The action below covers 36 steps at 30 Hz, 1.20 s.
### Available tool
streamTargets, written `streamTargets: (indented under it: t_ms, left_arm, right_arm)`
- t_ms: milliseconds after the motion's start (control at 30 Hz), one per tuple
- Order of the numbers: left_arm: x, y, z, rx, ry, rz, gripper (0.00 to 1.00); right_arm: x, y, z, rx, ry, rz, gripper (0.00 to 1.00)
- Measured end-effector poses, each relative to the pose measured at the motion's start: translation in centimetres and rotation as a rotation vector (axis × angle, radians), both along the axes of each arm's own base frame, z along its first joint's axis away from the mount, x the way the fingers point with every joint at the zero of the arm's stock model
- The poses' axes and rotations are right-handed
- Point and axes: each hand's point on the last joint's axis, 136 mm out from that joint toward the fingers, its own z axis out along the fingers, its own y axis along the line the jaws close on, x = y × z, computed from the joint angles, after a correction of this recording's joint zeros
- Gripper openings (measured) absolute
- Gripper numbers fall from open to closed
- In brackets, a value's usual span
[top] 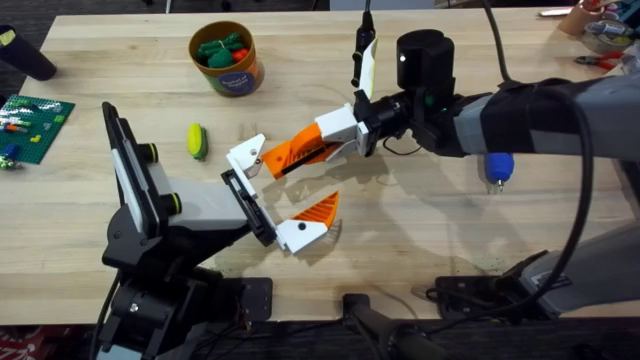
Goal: Pick up the gripper from the table and insert it into the empty holder that is missing its gripper. Then pick up a screw, insert it into the mounting hole, and use the screwdriver to tighten it. Finally, clean up the table by picking up the vegetable and placing it into the bucket.
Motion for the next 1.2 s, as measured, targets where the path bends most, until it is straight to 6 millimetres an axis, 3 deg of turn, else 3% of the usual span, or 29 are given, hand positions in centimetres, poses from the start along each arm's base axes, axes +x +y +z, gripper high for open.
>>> streamTargets:
  t_ms: [667, 867, 1000, 1200]
  left_arm:
    - [0.2, 0.1, 0.1, 0.000, -0.004, 0.013, 0.988]
    - [0.1, 0.1, 0.1, 0.000, -0.004, 0.009, 0.988]
    - [0.1, 0.1, 0.1, 0.000, -0.004, 0.009, 0.988]
    - [0.1, 0.1, 0.1, 0.000, -0.004, 0.008, 0.988]
  right_arm:
    - [-0.1, -0.1, -0.5, -0.015, 0.045, 0.006, 0.023]
    - [-0.3, -0.2, 0.3, -0.005, 0.022, 0.003, 0.023]
    - [-1.3, -0.8, 0.7, -0.004, 0.004, -0.012, 0.023]
    - [-3.0, -1.7, -0.8, -0.023, 0.027, -0.026, 0.023]
